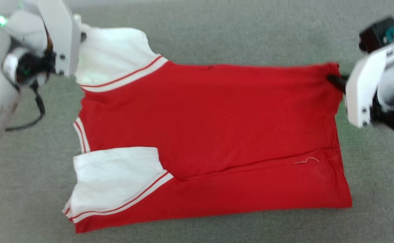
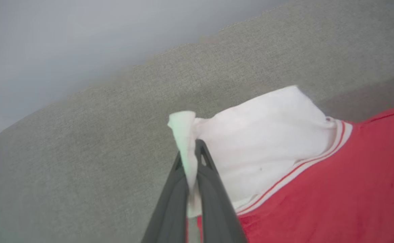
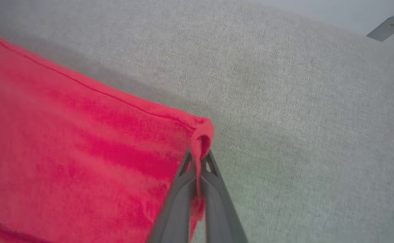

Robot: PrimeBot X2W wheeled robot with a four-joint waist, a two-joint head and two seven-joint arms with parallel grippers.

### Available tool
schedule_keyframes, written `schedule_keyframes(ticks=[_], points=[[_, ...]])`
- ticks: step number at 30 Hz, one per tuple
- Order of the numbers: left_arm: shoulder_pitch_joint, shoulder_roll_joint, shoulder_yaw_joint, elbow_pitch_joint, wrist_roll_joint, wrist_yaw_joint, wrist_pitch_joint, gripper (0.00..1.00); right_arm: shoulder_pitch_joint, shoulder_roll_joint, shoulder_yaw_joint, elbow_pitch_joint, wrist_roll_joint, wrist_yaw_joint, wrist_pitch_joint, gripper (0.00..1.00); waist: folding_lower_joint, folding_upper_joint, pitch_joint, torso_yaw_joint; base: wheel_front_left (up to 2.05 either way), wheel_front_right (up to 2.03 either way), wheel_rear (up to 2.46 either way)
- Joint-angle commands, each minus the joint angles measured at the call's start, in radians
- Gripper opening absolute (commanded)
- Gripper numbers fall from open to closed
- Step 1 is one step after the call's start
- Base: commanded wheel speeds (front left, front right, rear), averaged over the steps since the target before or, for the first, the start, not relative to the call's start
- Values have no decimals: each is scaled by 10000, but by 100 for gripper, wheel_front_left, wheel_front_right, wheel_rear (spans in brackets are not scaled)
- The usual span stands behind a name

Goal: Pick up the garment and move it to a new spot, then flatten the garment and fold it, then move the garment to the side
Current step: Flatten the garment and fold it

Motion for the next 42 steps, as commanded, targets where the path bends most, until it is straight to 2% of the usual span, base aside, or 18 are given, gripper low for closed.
schedule_keyframes(ticks=[1,5,9,12,16,19,24,25,26,27,28,29,30,31,32,38,42], points=[[396,148,-55,-436,-54,158,70,0,454,-262,-2,-339,168,-11,103,0,0,0,-666,466,0,0,0],[1490,986,-166,-2433,-163,950,283,0,1786,-922,-306,-1391,532,-11,442,0,0,0,-1086,731,0,0,0],[2833,1889,-232,-4750,-536,2032,529,0,3263,-1254,-919,-2268,814,-11,731,0,0,0,-1379,954,0,0,0],[3880,2490,-381,-6282,-788,2824,668,0,4284,-1238,-1416,-2683,742,-11,967,0,0,0,-1486,1041,0,0,0],[4990,2869,-572,-7423,-1165,3490,548,0,5199,-942,-1846,-2860,470,-11,1289,0,0,0,-1557,1093,0,0,0],[5572,2711,-741,-7506,-1437,3606,467,0,5511,-631,-1965,-2741,366,-11,1534,0,0,0,-1606,1076,0,0,0],[5936,2257,-859,-6810,-1755,3312,315,0,5395,-237,-1866,-2444,72,-11,1673,0,0,0,-1706,1034,0,0,0],[5923,2188,-881,-6627,-1731,3223,296,8,5330,-175,-1822,-2381,35,-11,1704,0,0,0,-1738,1021,0,0,0],[5889,2097,-879,-6455,-1710,3100,226,24,5290,-92,-1782,-2303,3,-11,1738,0,0,0,-1780,1005,0,0,0],[5867,1992,-859,-6291,-1752,3001,182,42,5268,-49,-1769,-2242,-31,-11,1771,4,0,0,-1827,997,0,0,0],[5863,1921,-837,-6143,-1826,2918,136,58,5258,-26,-1768,-2174,-91,-11,1806,36,0,0,-1879,993,0,0,0],[5836,1885,-817,-5997,-1830,2843,85,87,5224,24,-1767,-2114,-115,-11,1864,64,0,0,-1942,986,0,0,0],[5823,1865,-790,-5904,-1881,2792,74,100,5219,102,-1806,-2057,-100,-11,1905,75,0,0,-2013,982,0,0,0],[5804,1869,-779,-5814,-1886,2761,74,100,5230,133,-1836,-2020,-114,-11,1985,90,0,0,-2093,986,0,0,0],[5771,1884,-781,-5765,-1835,2729,37,100,5245,119,-1852,-2017,-186,-11,2044,100,0,0,-2173,988,0,0,0],[5917,2068,-698,-5680,-1678,2823,-318,100,5453,381,-2106,-2128,-286,-11,2134,100,0,0,-2669,974,0,0,0],[6302,2263,-489,-5943,-1695,2912,-969,100,5697,612,-2473,-2389,-208,-11,2205,100,0,0,-3076,1000,0,0,0]])
